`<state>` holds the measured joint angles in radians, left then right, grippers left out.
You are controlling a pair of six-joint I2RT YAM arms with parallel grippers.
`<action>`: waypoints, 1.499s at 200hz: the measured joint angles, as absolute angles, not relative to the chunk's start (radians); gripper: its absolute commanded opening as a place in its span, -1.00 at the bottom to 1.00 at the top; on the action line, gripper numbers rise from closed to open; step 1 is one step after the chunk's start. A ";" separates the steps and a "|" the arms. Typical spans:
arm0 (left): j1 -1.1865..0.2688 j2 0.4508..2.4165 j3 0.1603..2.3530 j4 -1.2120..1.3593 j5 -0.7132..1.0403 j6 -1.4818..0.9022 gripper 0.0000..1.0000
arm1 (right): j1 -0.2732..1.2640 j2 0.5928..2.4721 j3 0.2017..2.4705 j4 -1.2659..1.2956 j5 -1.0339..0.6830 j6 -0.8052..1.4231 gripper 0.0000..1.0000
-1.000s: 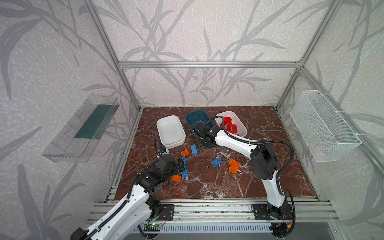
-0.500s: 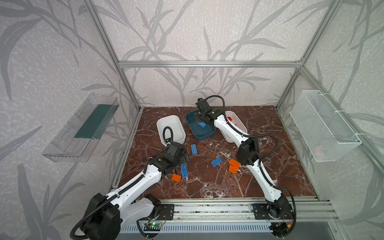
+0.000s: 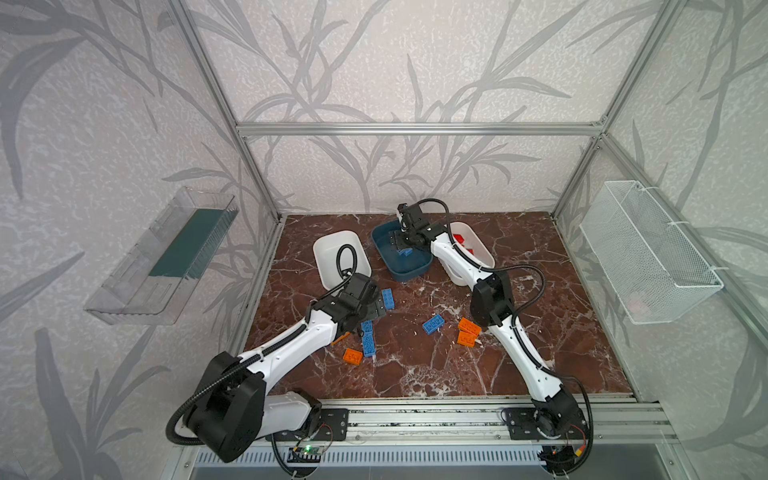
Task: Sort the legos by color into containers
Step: 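Carry the blue brick into the teal tub and open the right gripper, then lower the left gripper onto a blue brick while the right arm withdraws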
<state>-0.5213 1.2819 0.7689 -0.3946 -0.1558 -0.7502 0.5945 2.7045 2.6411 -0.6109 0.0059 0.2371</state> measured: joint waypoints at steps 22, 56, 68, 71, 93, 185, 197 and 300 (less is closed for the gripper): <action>-0.521 1.287 0.780 -0.389 -0.128 -0.746 0.95 | 0.608 2.601 2.590 -0.619 -0.002 0.223 0.78; -0.523 1.310 0.786 -0.386 -0.079 -0.732 0.94 | 0.625 2.307 2.348 -0.637 -0.001 0.211 0.79; -0.528 1.324 0.791 -0.386 -0.065 -0.727 0.92 | 0.631 2.175 2.207 -0.626 0.002 0.211 0.80; -0.530 1.328 0.793 -0.387 -0.062 -0.725 0.92 | 0.632 2.143 2.166 -0.622 0.001 0.212 0.80; -0.544 1.367 0.830 -0.387 -0.050 -0.715 0.88 | 0.642 1.869 1.816 -0.572 0.021 0.221 0.81; -0.638 1.557 1.026 -0.408 -0.148 -0.702 0.87 | 0.666 1.116 0.971 -0.574 0.028 0.357 0.98; -0.635 1.594 1.060 -0.418 -0.171 -0.695 0.83 | 0.666 1.073 0.936 -0.579 0.022 0.371 0.98; -0.605 1.820 1.179 -0.445 -0.206 -0.683 0.45 | 0.666 0.992 0.894 -0.603 0.007 0.375 0.98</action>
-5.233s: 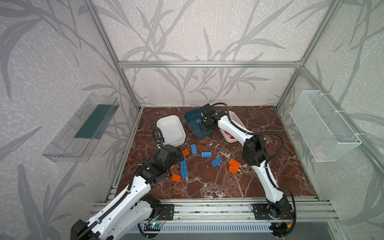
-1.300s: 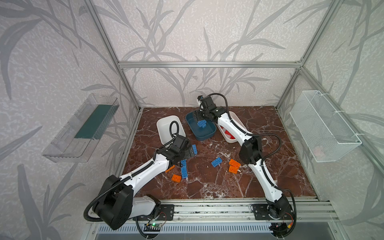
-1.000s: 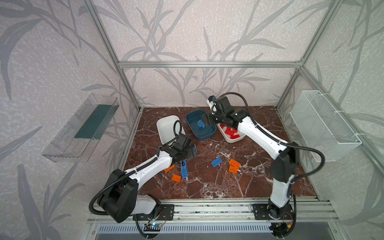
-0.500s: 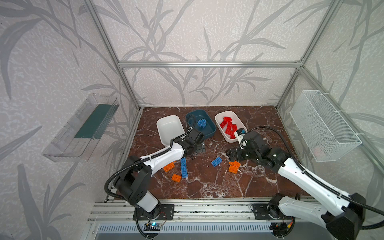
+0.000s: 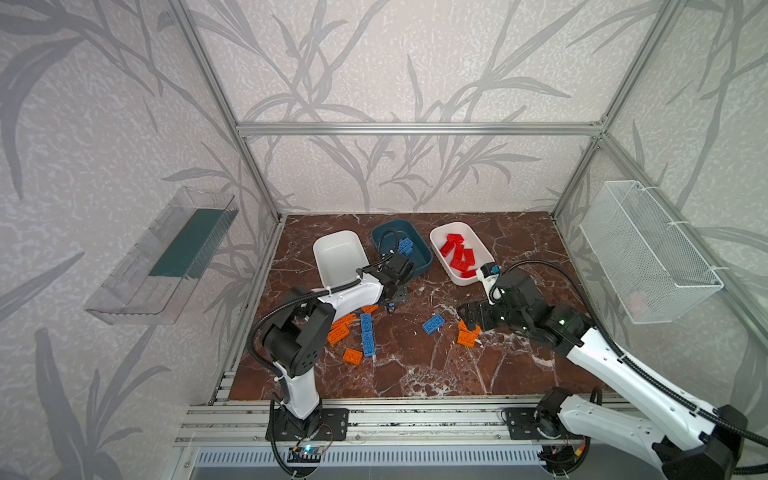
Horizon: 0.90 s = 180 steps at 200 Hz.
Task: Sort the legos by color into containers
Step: 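Lower the left gripper onto a blue brick while the right arm withdraws, then carry the blue brick with the left gripper into the teal tub and release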
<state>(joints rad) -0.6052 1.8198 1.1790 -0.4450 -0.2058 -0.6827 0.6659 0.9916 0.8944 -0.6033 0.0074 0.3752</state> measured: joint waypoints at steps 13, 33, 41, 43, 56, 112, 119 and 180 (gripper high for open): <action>-0.601 1.842 1.195 -0.441 -0.203 -0.684 0.45 | 0.665 0.989 0.894 -0.607 0.007 0.374 0.98; -0.600 1.865 1.201 -0.437 -0.197 -0.688 0.38 | 0.660 0.986 0.894 -0.611 0.007 0.373 0.98; -0.600 1.872 1.201 -0.438 -0.192 -0.691 0.32 | 0.658 0.986 0.894 -0.612 0.007 0.373 0.98; -0.600 1.874 1.201 -0.438 -0.191 -0.693 0.30 | 0.658 0.986 0.894 -0.611 0.007 0.373 0.98; -0.600 1.883 1.201 -0.437 -0.186 -0.697 0.21 | 0.653 0.986 0.894 -0.611 0.007 0.373 0.98; -0.600 1.897 1.201 -0.439 -0.173 -0.711 -0.55 | 0.644 0.986 0.894 -0.611 0.006 0.372 0.98; -0.600 1.896 1.201 -0.441 -0.172 -0.709 -0.60 | 0.642 0.986 0.894 -0.611 0.005 0.372 0.98; -0.602 1.865 1.290 -0.616 -0.207 -0.710 -0.70 | 0.636 0.937 0.894 -0.620 -0.001 0.367 0.98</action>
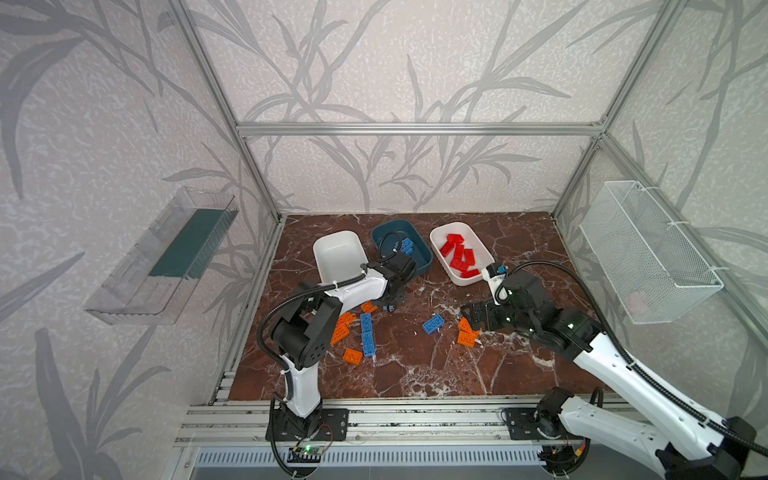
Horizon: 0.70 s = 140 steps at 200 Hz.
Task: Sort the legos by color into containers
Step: 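Carry the blue brick with the left gripper into the teal tub and release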
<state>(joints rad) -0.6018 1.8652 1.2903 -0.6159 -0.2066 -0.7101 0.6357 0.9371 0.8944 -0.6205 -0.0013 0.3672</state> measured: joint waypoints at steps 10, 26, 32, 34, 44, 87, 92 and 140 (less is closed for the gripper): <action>-0.601 1.859 1.346 -0.650 -0.220 -0.709 -0.70 | 0.632 0.926 0.894 -0.627 -0.001 0.365 0.98; -0.601 1.858 1.456 -0.699 -0.239 -0.705 -0.70 | 0.624 0.912 0.894 -0.641 -0.001 0.359 0.98; -0.599 1.860 1.499 -0.711 -0.244 -0.700 -0.69 | 0.620 0.907 0.894 -0.646 -0.001 0.355 0.98; -0.599 1.860 1.514 -0.716 -0.246 -0.699 -0.69 | 0.619 0.905 0.894 -0.648 -0.001 0.353 0.98; -0.592 1.878 1.608 -0.749 -0.257 -0.691 -0.69 | 0.612 0.898 0.895 -0.658 -0.002 0.347 0.98; -0.546 2.125 2.095 -0.841 -0.268 -0.648 -0.69 | 0.588 0.878 0.894 -0.678 -0.015 0.343 0.98; -0.535 2.167 2.151 -0.857 -0.268 -0.645 -0.69 | 0.584 0.877 0.894 -0.678 -0.019 0.344 0.98; -0.439 2.483 2.486 -0.970 -0.267 -0.619 -0.66 | 0.517 0.877 0.893 -0.679 -0.051 0.342 0.98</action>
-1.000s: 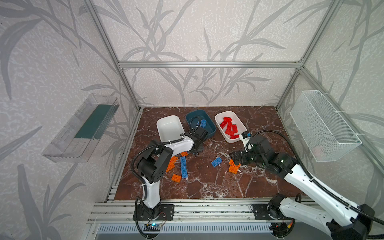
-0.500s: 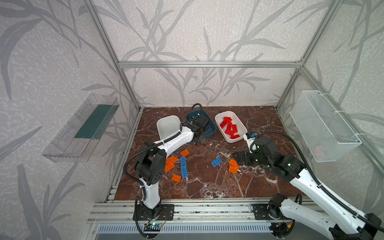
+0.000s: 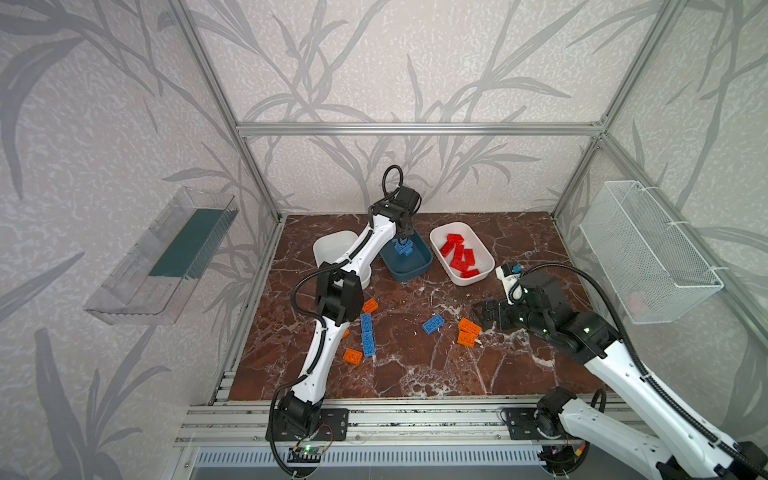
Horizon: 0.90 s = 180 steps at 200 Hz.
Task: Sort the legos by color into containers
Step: 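Carry the blue brick with the left gripper into the teal tub and release, then grasp a blue brick with the left gripper while the right gripper hovers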
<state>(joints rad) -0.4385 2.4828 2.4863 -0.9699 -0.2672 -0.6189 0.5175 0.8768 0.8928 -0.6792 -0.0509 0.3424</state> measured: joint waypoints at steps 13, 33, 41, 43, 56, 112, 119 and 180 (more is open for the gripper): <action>-0.418 2.515 2.492 -0.976 -0.268 -0.614 -0.59 | 0.495 0.878 0.892 -0.680 -0.060 0.339 0.98; -0.392 2.537 2.492 -0.972 -0.269 -0.597 -0.02 | 0.462 0.888 0.892 -0.681 -0.074 0.332 0.98; -0.387 2.539 2.492 -0.970 -0.268 -0.595 0.20 | 0.451 0.895 0.892 -0.681 -0.081 0.327 0.98; -0.386 2.539 2.492 -0.970 -0.267 -0.593 0.24 | 0.449 0.897 0.892 -0.682 -0.083 0.327 0.98; -0.385 2.539 2.501 -0.962 -0.263 -0.584 0.44 | 0.436 0.909 0.892 -0.682 -0.092 0.321 0.98; -0.399 2.527 2.503 -0.929 -0.182 -0.576 0.49 | 0.423 0.919 0.893 -0.687 -0.115 0.301 0.98; -0.402 2.510 2.476 -0.926 -0.180 -0.577 0.48 | 0.423 0.915 0.893 -0.688 -0.116 0.300 0.98; -0.496 2.052 1.871 -0.817 -0.207 -0.595 0.41 | 0.423 0.807 0.881 -0.715 -0.168 0.310 0.98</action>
<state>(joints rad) -0.4961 2.0518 1.8713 -0.8165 -0.2070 -0.5953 0.4232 0.8074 0.8810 -0.7151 -0.1677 0.3103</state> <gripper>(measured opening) 0.711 0.991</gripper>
